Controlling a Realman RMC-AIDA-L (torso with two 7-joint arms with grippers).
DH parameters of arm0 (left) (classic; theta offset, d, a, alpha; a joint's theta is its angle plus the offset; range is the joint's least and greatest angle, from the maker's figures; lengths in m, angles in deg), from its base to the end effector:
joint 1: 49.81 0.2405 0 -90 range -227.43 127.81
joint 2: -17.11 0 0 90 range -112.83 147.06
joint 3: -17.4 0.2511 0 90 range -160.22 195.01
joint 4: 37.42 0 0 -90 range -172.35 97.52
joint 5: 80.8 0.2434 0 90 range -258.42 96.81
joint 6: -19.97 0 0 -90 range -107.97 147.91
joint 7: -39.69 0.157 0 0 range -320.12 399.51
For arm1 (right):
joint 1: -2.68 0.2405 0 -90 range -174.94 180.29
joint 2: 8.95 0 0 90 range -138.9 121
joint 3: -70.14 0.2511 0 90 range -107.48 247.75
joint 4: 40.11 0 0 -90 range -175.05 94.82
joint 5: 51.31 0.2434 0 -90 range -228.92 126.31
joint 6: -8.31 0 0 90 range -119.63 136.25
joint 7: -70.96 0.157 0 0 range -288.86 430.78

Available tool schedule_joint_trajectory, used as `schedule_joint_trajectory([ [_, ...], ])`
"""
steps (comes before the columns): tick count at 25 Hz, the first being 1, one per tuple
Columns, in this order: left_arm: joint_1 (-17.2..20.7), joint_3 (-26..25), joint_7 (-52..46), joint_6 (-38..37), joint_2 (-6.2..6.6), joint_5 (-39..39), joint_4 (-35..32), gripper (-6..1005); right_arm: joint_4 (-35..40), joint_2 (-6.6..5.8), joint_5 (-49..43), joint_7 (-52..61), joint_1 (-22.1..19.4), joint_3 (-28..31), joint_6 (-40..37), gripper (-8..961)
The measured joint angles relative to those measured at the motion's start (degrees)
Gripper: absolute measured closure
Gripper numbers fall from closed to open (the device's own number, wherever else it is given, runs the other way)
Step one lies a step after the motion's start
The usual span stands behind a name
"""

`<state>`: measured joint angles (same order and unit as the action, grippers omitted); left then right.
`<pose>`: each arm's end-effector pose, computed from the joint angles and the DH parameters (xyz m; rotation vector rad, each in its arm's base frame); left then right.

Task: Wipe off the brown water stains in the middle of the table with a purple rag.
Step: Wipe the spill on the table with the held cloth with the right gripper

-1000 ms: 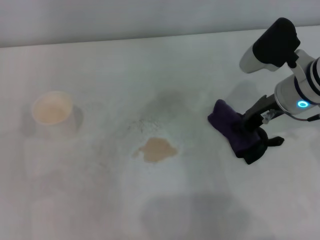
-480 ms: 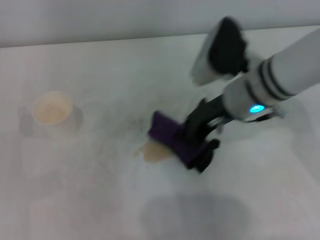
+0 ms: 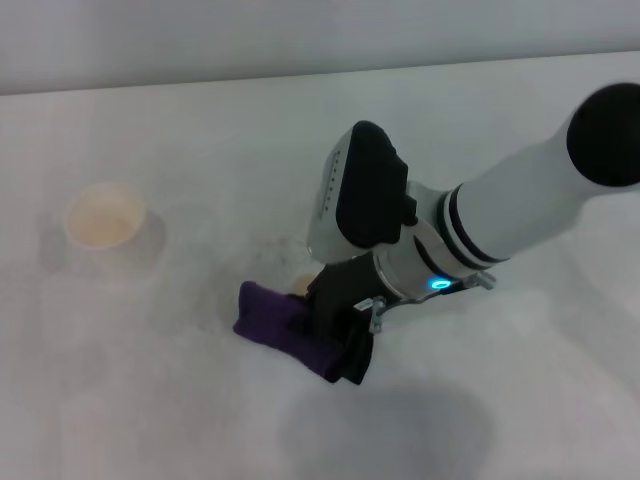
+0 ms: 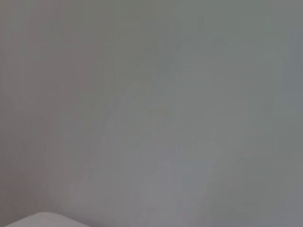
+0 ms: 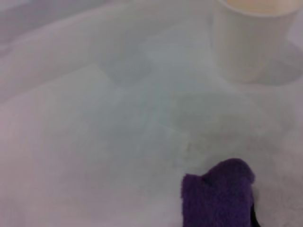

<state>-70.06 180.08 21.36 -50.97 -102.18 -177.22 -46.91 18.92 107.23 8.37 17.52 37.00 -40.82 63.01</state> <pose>-0.3995 0.3077 -0.0144 -1.2287 -0.8612 -0.7920 0.1730 0.3565 -0.1446 -2.9240 0.4030 -0.2638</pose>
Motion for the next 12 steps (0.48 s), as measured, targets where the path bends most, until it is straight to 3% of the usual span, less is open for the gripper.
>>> schedule_joint_trajectory([
  [4, 0.0, -0.2, -0.2, 0.0, 0.03, 0.0, 0.0, 122, -3.7, -0.06, 0.4, -0.3, 0.4, 0.5, -5.3, 846],
  [12, 0.1, -0.4, -0.2, -0.1, 0.04, 0.0, 0.0, 123, -9.8, -0.71, -2.5, -0.3, 1.3, 12.3, -7.3, 847],
])
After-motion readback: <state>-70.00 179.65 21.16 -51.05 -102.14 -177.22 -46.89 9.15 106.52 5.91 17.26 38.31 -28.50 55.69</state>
